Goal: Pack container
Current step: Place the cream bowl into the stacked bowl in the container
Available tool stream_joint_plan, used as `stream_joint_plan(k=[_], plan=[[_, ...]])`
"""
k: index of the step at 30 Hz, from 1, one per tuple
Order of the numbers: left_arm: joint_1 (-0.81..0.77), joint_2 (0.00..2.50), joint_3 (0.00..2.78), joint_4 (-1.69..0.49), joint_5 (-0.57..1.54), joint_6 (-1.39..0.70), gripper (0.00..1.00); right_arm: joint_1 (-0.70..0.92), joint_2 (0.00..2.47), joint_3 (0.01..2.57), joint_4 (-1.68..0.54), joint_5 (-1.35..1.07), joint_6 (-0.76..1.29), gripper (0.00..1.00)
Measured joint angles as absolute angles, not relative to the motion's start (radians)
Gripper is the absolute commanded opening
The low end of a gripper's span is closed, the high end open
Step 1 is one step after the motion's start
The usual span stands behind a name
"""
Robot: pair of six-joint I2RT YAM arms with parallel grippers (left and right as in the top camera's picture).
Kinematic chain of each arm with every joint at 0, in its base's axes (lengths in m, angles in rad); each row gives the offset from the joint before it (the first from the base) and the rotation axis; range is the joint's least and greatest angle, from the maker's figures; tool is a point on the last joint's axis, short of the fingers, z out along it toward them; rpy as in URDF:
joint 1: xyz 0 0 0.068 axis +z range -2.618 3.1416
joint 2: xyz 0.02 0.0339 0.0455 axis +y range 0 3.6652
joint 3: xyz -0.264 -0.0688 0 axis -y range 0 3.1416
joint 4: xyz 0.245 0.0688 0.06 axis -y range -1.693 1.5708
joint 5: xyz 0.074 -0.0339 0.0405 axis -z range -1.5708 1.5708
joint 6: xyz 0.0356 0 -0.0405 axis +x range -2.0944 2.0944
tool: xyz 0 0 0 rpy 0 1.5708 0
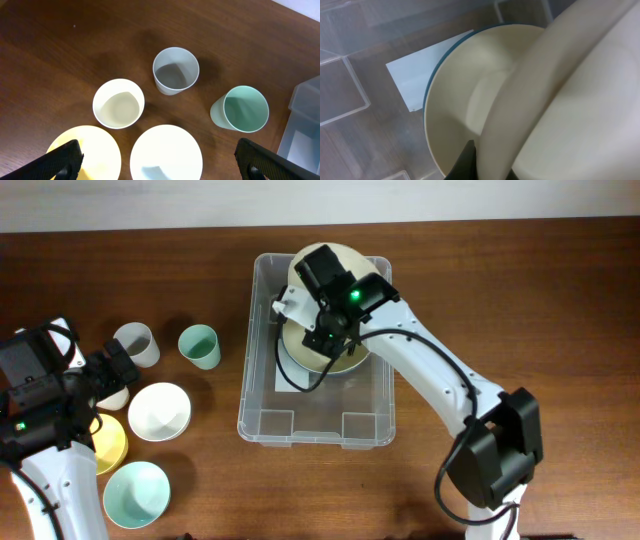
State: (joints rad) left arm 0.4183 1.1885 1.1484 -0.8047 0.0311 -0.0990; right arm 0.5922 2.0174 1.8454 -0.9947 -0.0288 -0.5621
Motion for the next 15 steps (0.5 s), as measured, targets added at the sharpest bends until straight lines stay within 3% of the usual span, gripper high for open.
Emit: stream_joint_plan(k=[7, 10, 15], plan=[[0.418, 1.188, 1.148, -0.805, 0.031, -0.099, 0.99, 0.592, 2.017, 1.845, -0.995, -0.036, -0.565, 0.06], [0.418, 1.188, 1.148, -0.805, 0.031, -0.099, 0.99, 0.592, 2.017, 1.846, -0.999, -0.037, -0.561, 0.38], [0.418, 1.189, 1.148, -0.805, 0.031, -0.099, 0.99, 0.593, 2.017, 1.846, -1.017, -0.05, -0.572, 0.43]])
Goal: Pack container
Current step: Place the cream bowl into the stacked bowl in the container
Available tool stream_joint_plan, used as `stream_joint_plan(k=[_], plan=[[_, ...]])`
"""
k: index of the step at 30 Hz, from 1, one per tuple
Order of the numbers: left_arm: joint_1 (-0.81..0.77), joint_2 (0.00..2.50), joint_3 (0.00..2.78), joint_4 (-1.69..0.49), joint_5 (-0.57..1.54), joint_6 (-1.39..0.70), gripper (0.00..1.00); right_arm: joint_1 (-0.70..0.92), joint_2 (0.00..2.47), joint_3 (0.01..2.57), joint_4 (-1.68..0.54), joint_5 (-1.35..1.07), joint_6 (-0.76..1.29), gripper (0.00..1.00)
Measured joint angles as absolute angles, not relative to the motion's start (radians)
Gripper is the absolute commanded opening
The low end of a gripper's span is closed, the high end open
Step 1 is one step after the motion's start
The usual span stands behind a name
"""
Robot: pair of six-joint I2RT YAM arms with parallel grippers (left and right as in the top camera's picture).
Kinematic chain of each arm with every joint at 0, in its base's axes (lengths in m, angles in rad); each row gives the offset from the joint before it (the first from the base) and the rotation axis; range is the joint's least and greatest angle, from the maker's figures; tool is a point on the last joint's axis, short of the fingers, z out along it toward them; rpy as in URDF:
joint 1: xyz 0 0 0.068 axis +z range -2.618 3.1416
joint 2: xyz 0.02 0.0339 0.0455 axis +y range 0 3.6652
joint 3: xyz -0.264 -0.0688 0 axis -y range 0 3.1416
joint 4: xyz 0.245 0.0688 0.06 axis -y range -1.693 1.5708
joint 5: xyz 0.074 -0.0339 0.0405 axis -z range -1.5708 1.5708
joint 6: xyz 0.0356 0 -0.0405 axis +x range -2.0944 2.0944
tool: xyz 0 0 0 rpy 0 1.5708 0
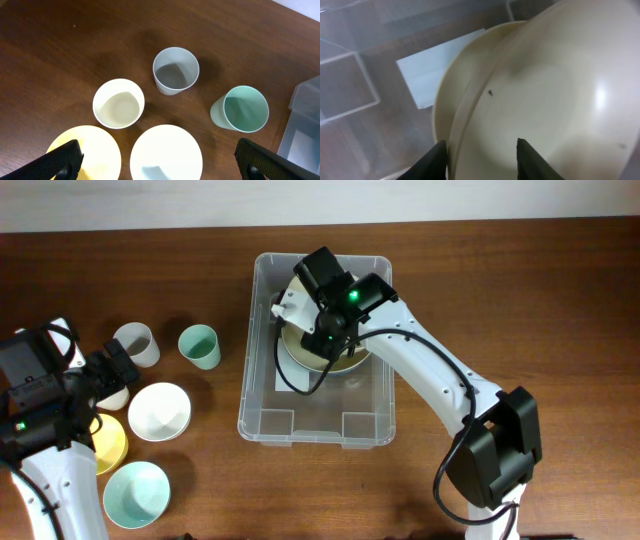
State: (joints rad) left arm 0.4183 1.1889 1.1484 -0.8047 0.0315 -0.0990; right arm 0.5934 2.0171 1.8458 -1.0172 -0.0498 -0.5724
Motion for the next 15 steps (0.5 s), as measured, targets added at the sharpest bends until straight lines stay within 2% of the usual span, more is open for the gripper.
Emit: stream_joint_plan(k=[6, 15], plan=[[0.418, 1.189, 1.148, -0.804, 0.035, -0.099, 0.99, 0.595, 2.017, 1.846, -1.017, -0.051, -0.572, 0.52], [0.418, 1.189, 1.148, -0.805, 0.035, -0.099, 0.99, 0.595, 2.017, 1.846, -1.017, -0.051, -0.572, 0.54]])
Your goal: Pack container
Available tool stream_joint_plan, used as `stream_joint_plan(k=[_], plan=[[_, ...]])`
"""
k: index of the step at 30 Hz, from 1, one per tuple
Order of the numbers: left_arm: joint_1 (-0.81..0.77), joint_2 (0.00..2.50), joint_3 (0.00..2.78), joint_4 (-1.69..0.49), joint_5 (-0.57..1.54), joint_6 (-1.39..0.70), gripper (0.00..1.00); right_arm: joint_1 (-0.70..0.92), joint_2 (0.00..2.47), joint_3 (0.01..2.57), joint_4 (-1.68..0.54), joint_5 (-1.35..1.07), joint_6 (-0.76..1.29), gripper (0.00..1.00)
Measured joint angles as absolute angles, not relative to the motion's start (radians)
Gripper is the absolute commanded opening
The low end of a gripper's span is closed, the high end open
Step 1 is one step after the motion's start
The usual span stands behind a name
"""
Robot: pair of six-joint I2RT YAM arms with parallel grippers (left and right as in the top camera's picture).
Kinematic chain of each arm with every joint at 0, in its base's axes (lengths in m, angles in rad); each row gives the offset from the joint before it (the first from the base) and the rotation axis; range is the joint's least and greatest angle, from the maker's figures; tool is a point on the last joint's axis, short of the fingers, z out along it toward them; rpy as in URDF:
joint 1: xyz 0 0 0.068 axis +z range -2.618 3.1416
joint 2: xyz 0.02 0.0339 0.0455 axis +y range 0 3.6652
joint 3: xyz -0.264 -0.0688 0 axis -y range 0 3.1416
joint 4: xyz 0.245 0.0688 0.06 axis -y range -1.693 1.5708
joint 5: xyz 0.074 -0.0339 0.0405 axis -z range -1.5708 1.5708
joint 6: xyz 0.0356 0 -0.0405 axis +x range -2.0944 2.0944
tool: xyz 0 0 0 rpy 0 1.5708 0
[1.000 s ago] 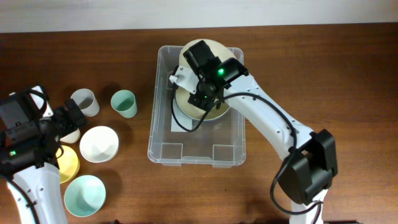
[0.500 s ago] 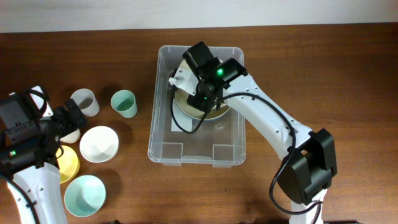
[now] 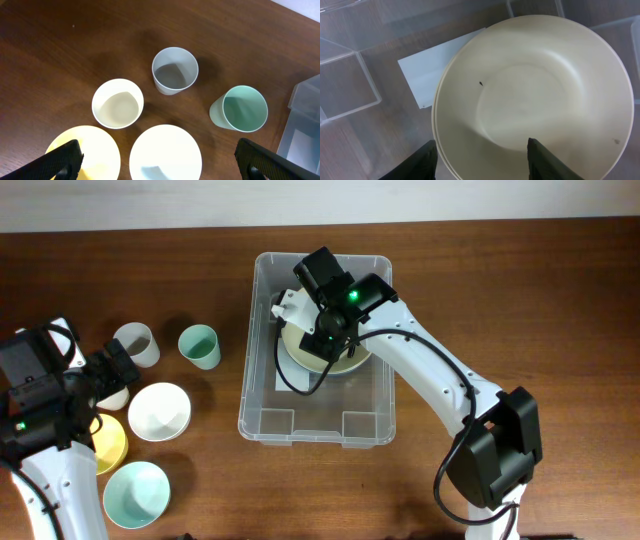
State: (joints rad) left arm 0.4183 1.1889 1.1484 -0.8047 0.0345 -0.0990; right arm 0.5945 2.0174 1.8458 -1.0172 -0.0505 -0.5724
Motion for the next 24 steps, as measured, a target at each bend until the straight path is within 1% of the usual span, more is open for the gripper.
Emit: stream_joint_plan(k=[4, 7, 10, 13, 16, 19, 24], plan=[[0.419, 1.189, 1.148, -0.805, 0.035, -0.099, 0.99, 0.595, 2.017, 1.846, -1.011, -0.046, -0.553, 0.53], [0.418, 1.189, 1.148, -0.805, 0.035, -0.099, 0.99, 0.595, 2.013, 1.846, -0.995, -0.001, -0.489, 0.43], [0.418, 1.189, 1.148, -0.805, 0.035, -0.099, 0.99, 0.59, 1.988, 1.863, -0.991, 0.12, -0.35, 0.4], [0.418, 1.189, 1.148, -0.805, 0.035, -0.099, 1.0, 0.568, 1.944, 1.906, -0.99, 0.245, -0.183, 0.39], [0.418, 1.189, 1.148, -0.805, 0.035, -0.099, 0.99, 0.497, 1.866, 1.938, -0.992, 0.326, -0.028, 0.39], [0.418, 1.189, 1.148, -0.805, 0.035, -0.099, 0.99, 0.386, 1.819, 1.963, -1.019, 0.34, 0.065, 0.39], [0.418, 1.189, 1.148, -0.805, 0.035, -0.099, 0.99, 0.233, 1.852, 1.943, -1.041, 0.283, 0.13, 0.4]])
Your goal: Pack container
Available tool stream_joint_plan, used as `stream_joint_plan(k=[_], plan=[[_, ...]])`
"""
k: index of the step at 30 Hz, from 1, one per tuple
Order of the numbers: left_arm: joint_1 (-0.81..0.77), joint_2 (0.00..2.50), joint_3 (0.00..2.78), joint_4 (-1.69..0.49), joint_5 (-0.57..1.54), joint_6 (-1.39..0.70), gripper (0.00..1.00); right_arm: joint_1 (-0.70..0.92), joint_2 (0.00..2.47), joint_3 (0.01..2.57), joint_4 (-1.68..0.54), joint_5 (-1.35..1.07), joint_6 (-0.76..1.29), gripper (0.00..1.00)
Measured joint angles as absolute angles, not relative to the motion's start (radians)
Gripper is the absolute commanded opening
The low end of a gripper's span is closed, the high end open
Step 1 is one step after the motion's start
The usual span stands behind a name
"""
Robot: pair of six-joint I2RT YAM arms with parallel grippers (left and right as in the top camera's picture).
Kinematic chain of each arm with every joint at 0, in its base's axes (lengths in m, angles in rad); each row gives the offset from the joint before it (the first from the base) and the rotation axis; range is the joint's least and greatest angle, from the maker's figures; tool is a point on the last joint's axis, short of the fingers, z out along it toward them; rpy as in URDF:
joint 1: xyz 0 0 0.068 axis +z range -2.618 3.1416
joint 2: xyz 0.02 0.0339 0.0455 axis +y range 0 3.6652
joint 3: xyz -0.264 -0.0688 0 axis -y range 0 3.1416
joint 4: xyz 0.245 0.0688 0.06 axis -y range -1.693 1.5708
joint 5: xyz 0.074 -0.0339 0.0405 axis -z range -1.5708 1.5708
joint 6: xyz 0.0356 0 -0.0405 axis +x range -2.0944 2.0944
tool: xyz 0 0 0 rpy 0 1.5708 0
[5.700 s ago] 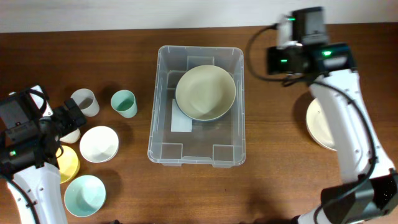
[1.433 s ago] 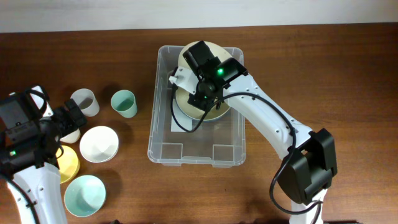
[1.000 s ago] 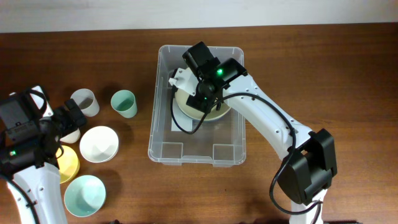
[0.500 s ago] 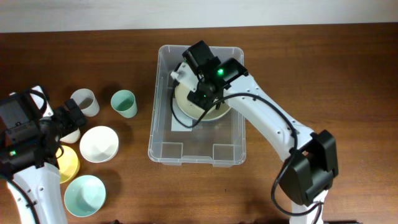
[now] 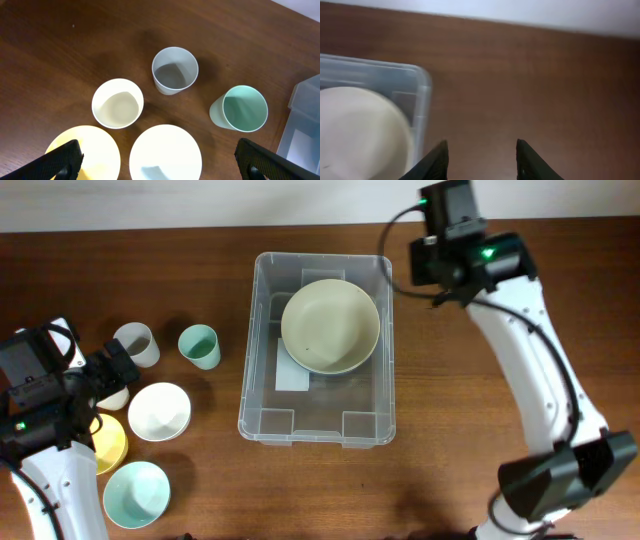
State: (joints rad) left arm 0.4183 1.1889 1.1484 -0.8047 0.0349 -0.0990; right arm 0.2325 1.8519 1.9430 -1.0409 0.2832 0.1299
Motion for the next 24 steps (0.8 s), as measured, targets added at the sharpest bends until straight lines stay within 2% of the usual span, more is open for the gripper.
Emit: stream_joint_plan(k=[7, 18, 24], plan=[[0.418, 1.189, 1.148, -0.805, 0.035, -0.099, 0.99, 0.136, 2.015, 1.911, -1.049, 0.075, 0.134, 0.39], [0.418, 1.189, 1.148, -0.805, 0.035, -0.099, 0.99, 0.133, 2.139, 1.911, -1.032, -0.186, 0.048, 0.4], [0.418, 1.189, 1.149, -0.805, 0.035, -0.099, 1.0, 0.132, 2.148, 1.911, -0.996, -0.238, 0.028, 0.39]])
